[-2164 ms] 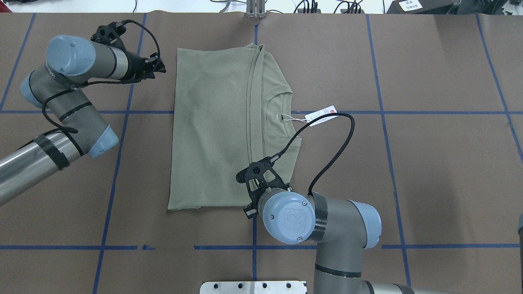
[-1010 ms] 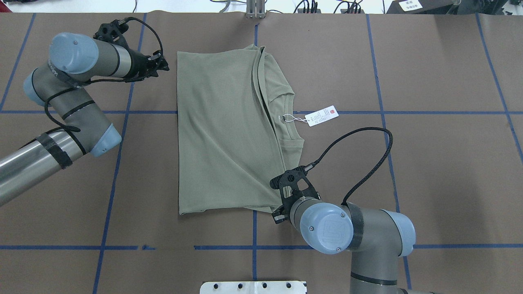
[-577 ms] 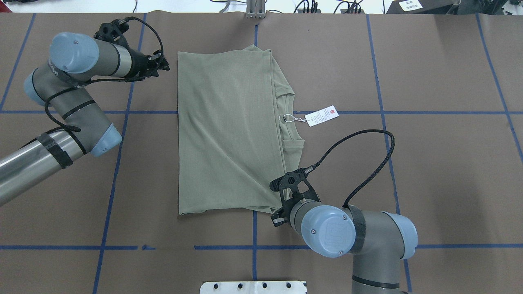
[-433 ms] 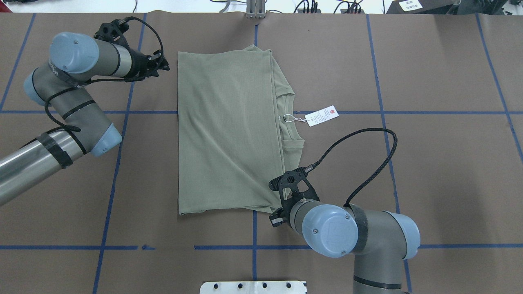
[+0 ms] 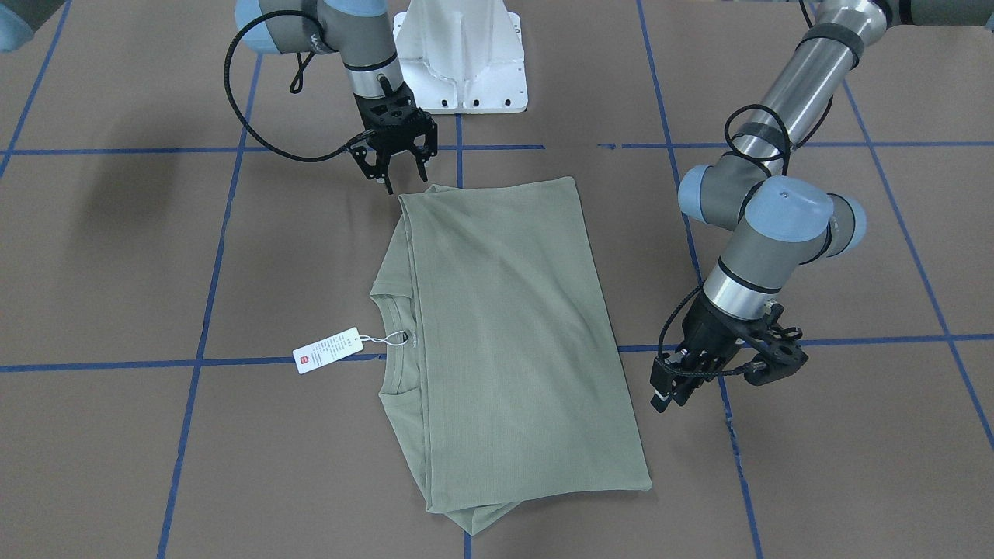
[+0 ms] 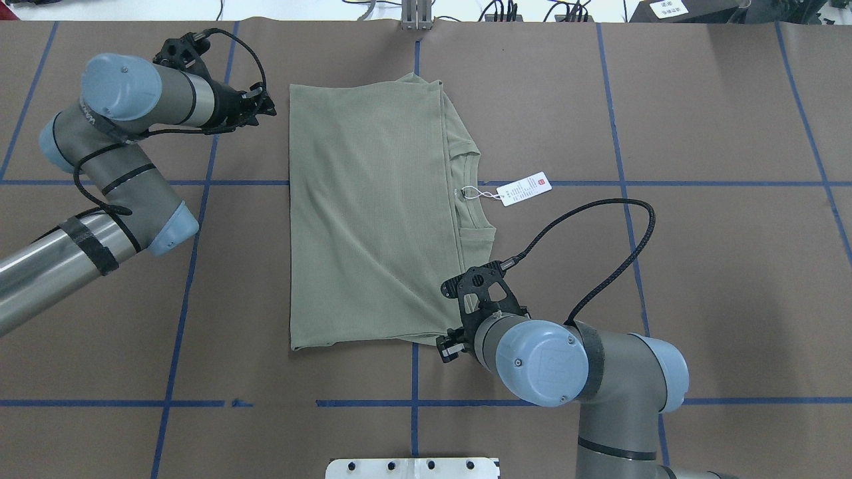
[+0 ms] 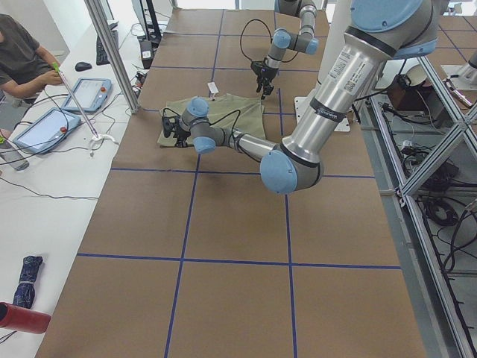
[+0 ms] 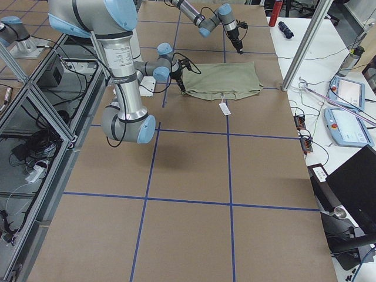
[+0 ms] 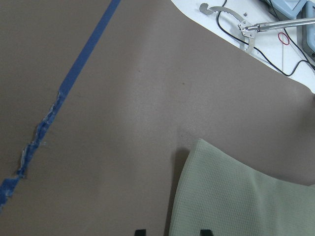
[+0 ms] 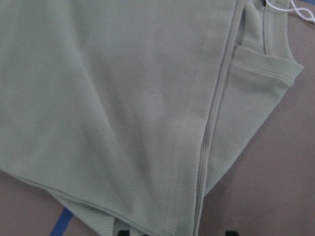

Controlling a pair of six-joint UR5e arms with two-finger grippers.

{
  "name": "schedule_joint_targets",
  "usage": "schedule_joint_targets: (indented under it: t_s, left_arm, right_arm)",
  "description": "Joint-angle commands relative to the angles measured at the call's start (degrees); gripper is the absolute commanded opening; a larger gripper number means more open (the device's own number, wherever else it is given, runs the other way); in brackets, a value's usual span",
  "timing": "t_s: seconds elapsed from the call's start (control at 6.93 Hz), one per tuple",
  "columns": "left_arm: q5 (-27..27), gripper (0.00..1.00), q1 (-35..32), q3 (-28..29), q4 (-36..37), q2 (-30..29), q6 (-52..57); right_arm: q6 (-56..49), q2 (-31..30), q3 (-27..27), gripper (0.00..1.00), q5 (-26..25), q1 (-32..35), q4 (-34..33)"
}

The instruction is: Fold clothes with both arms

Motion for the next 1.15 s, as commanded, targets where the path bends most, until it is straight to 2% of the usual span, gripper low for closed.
schedule_joint_targets:
  t_s: [0.0, 0.29, 0.43, 0.72, 0.87, 1.01]
  left_arm:
    - [0.0, 0.47, 0.1, 0.0, -0.1, -0.1, 0.0]
    - [0.1, 0.47, 0.2, -0.2, -0.1, -0.2, 0.0]
    - [0.1, 0.47, 0.2, -0.2, -0.1, -0.2, 0.0]
    - [0.2, 0.48, 0.3, -0.4, -0.1, -0.2, 0.0]
    - [0.2, 0.49, 0.4, -0.4, -0.1, -0.2, -0.1]
    - [0.2, 0.49, 0.5, -0.4, -0.1, -0.2, 0.0]
  right_arm:
    - [13.7, 0.2, -0.1, 0.73, 0.4, 0.8, 0.1]
    - [33.7, 0.1, -0.5, 0.73, 0.5, 0.5, 0.2]
    - [39.3, 0.7, -1.4, 0.73, 0.4, 0.4, 0.2]
    - [43.3, 3.0, -4.1, 0.75, 0.6, 2.0, 0.1]
    - [45.7, 3.1, -4.9, 0.82, 0.7, 2.5, 0.1]
    - [46.0, 3.1, -5.3, 0.85, 0.8, 2.8, 0.1]
